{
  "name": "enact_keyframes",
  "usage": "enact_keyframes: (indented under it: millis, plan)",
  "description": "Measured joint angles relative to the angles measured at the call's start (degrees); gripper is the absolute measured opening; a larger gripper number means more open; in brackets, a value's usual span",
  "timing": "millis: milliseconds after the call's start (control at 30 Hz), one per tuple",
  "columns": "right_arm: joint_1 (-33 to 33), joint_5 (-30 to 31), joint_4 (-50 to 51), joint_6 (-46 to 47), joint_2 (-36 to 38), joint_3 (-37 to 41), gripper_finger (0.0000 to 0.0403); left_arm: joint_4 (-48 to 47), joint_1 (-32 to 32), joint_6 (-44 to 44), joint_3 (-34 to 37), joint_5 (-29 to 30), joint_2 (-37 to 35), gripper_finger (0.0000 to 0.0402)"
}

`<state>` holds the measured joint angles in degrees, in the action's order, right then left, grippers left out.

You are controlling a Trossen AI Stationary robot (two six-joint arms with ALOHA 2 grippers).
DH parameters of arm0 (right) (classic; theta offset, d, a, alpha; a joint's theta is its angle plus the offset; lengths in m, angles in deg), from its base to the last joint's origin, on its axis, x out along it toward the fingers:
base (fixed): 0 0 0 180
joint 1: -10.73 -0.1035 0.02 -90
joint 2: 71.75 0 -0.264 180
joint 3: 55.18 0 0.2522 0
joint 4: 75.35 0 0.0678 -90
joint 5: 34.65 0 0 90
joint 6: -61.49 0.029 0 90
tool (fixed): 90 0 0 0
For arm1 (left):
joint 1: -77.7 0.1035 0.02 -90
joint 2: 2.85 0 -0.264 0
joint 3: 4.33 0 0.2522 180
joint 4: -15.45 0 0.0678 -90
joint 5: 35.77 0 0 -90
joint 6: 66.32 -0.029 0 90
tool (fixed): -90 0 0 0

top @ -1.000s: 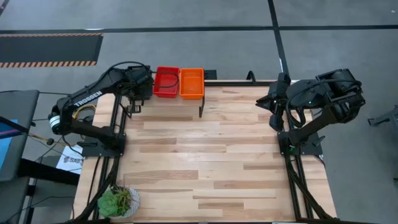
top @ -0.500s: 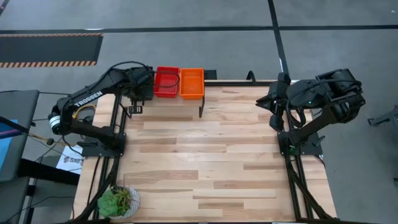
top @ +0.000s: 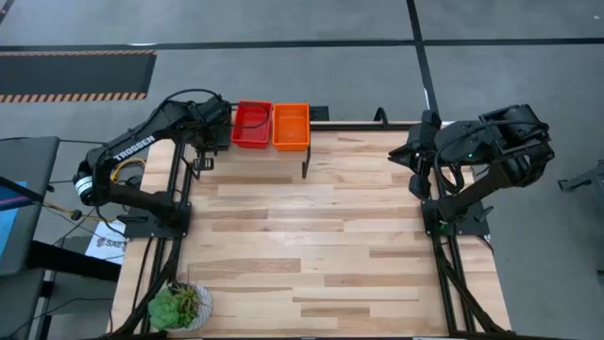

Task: Stack baskets on shelf by color
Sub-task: Stack the black bin on top of the other black bins on the shelf

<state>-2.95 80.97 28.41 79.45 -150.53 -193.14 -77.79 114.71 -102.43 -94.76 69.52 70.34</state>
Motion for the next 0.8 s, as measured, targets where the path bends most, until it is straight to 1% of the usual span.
enact_keyframes:
  millis: [133, 233, 400, 500, 667, 800]
  plan:
    - [0.00, 0.00, 0.00, 0.00, 0.00, 0.00, 0.0069, 0.19, 0.00, -0.19, 0.00, -0.03, 0.00, 0.0000]
    - [0.00, 0.00, 0.00, 0.00, 0.00, 0.00, 0.0069, 0.18, 0.00, -1.58, 0.01, -1.36, 0.00, 0.0000]
    - [0.00, 0.00, 0.00, 0.00, 0.00, 0.00, 0.0069, 0.55, 0.00, -3.32, 0.02, -1.42, 0.00, 0.0005]
    - [0.00, 0.00, 0.00, 0.00, 0.00, 0.00, 0.0069, 0.70, 0.00, -3.75, 0.04, -0.99, 0.00, 0.0027]
    - [0.00, 0.00, 0.00, 0.00, 0.00, 0.00, 0.0069, 1.12, 0.00, -3.99, -0.01, 1.03, 0.00, 0.0083]
    - [0.00, 0.00, 0.00, -0.02, 0.00, 0.00, 0.0069, 0.88, 0.00, -3.66, -1.29, 1.07, 0.01, 0.0123]
